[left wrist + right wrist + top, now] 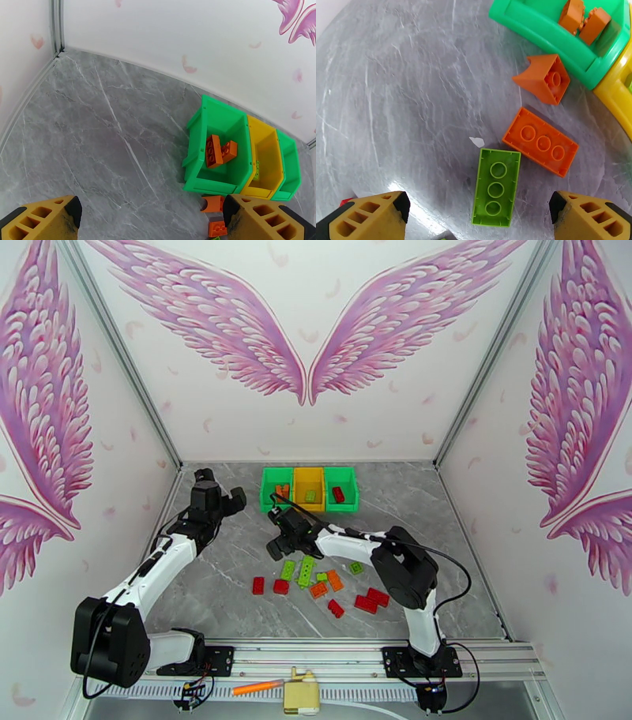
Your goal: Sort the legos into containers by color
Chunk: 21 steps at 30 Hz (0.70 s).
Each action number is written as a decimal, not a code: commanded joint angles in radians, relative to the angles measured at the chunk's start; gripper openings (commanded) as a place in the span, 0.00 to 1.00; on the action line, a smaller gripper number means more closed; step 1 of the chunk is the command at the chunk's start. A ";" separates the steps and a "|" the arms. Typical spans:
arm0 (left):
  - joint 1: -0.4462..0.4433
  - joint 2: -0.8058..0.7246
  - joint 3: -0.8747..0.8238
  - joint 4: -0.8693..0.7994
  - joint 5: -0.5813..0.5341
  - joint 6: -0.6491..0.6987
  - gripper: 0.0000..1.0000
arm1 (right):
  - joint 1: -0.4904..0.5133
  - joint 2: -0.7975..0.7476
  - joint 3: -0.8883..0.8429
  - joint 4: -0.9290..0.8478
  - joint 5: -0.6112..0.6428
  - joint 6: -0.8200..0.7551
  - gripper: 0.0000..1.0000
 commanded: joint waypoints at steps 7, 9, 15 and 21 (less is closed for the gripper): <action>0.009 0.012 -0.007 -0.012 0.021 -0.013 0.99 | 0.002 0.069 0.062 -0.095 0.034 0.015 0.97; 0.009 0.017 -0.005 -0.012 0.016 -0.016 0.99 | 0.003 0.080 0.069 -0.106 0.038 0.017 0.94; 0.010 0.024 -0.004 -0.010 0.016 -0.016 0.99 | 0.002 0.100 0.078 -0.114 0.037 0.027 0.81; 0.009 0.022 -0.013 -0.011 0.016 -0.016 0.99 | 0.003 0.110 0.084 -0.122 0.037 0.035 0.69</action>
